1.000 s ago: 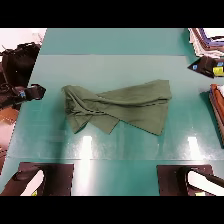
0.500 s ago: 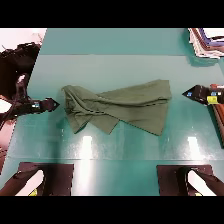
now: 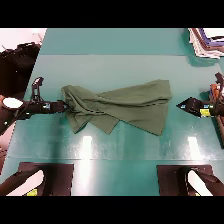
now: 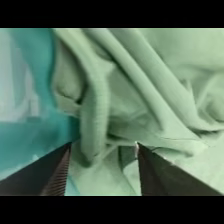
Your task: Fold the shirts.
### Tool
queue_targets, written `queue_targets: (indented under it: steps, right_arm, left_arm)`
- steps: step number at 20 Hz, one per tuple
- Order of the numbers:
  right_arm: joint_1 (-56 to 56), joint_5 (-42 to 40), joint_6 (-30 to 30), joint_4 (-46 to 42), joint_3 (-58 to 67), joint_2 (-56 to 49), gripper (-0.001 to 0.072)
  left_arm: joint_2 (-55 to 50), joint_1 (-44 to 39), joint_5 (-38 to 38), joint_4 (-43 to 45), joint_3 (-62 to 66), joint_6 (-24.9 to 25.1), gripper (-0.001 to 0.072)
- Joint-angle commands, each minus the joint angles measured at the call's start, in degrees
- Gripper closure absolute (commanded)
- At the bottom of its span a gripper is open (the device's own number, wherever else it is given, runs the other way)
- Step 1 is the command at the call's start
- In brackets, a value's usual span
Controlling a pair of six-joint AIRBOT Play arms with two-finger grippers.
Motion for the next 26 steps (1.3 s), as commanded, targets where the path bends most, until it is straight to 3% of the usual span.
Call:
queue_targets:
  steps: [1, 2, 3, 4, 11, 19, 20, 21, 24, 25, 26]
  right_arm:
    - [0.00, 1.36, 0.37, 1.03, -0.52, -2.78, 0.0278]
    - [-0.02, 2.78, 1.16, 0.76, -0.52, -3.85, 0.0278]
    - [-0.02, 4.50, 1.75, -0.22, -0.57, -4.87, 0.0278]
    - [0.00, 6.12, 1.77, -1.27, -0.66, -5.62, 0.0278]
    - [2.51, 6.91, 4.37, -0.87, -14.78, -3.39, 0.0255]
    - [12.92, -6.14, 5.55, 4.70, -18.34, -8.87, 0.0266]
    - [14.01, -6.64, 5.55, 4.52, -17.05, -10.78, 0.0297]
    - [14.95, -7.10, 5.42, 4.48, -15.74, -12.37, 0.0409]
    - [17.25, -8.85, 5.05, 4.35, -12.11, -15.54, 0.0593]
    - [17.79, -8.98, 5.03, 4.35, -11.15, -16.00, 0.0694]
    - [18.21, -9.03, 4.79, 4.35, -10.45, -16.00, 0.0694]
  left_arm:
    - [-1.68, -3.23, 4.57, 1.49, 0.02, -1.09, 0.0292]
    - [-1.66, -3.21, 5.40, 1.70, 0.26, -2.51, 0.0486]
    - [-1.66, -3.08, 5.33, 1.99, 0.96, -2.29, 0.0610]
    - [-1.46, -3.08, 5.01, 3.08, 1.92, -2.32, 0.0675]
    - [-1.44, -3.08, 2.47, 3.74, 8.07, -2.32, 0.0675]
    - [-1.44, -3.08, 1.20, 3.72, 8.04, -2.32, 0.0675]
    - [-1.44, -3.08, 0.90, 3.72, 8.04, -2.32, 0.0675]
    - [-1.44, -3.08, 0.55, 3.72, 8.04, -2.32, 0.0675]
    - [-1.44, -3.08, -0.98, 3.74, 8.07, -2.32, 0.0675]
    - [-1.44, -3.08, -1.40, 3.74, 8.07, -2.32, 0.0675]
    - [-1.44, -3.08, -1.92, 3.74, 8.07, -2.32, 0.0675]
